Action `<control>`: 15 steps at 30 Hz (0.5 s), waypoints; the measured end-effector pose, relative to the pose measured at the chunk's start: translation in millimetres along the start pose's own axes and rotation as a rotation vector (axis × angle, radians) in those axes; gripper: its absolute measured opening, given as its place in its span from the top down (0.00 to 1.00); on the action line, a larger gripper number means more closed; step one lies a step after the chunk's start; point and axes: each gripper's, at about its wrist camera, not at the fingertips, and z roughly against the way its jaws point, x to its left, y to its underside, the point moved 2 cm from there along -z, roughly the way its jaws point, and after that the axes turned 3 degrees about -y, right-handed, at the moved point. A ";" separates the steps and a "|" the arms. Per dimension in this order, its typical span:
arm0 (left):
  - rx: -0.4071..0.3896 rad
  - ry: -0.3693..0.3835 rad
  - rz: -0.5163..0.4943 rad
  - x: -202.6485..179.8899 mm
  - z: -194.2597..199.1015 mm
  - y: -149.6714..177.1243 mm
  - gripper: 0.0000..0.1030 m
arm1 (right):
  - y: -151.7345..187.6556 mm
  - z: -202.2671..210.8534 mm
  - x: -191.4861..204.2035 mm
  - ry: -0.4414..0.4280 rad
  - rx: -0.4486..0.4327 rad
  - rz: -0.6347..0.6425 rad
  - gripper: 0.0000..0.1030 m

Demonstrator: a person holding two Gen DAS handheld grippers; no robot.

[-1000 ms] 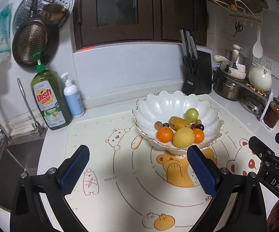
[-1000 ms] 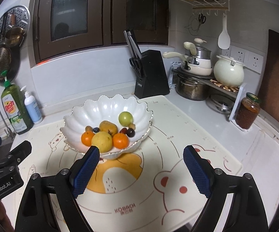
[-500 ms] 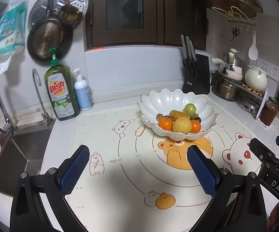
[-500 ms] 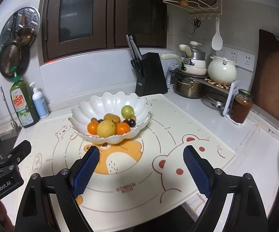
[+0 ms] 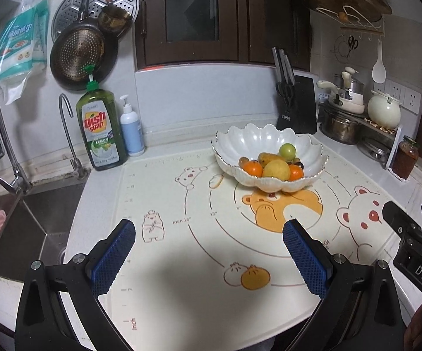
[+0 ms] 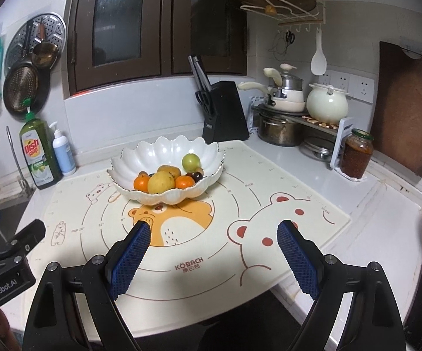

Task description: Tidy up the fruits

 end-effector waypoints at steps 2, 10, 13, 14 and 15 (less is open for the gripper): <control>0.000 -0.001 -0.004 0.0 1.4 4.1 0.00 | 2.9 3.2 0.0 0.002 -0.011 0.000 0.14; 0.003 -0.003 -0.007 -0.3 2.5 10.4 0.00 | 8.9 4.7 -1.8 0.005 -0.008 0.004 0.14; 0.000 -0.011 -0.014 -1.0 2.4 10.6 0.00 | 8.8 5.4 -3.1 0.007 -0.009 0.005 0.14; 0.001 -0.010 -0.014 -1.6 2.2 10.3 0.00 | 8.9 5.6 -3.4 0.006 -0.009 0.004 0.14; 0.002 -0.008 -0.013 -1.8 2.1 10.7 0.00 | 8.8 5.9 -3.5 0.006 -0.010 0.004 0.14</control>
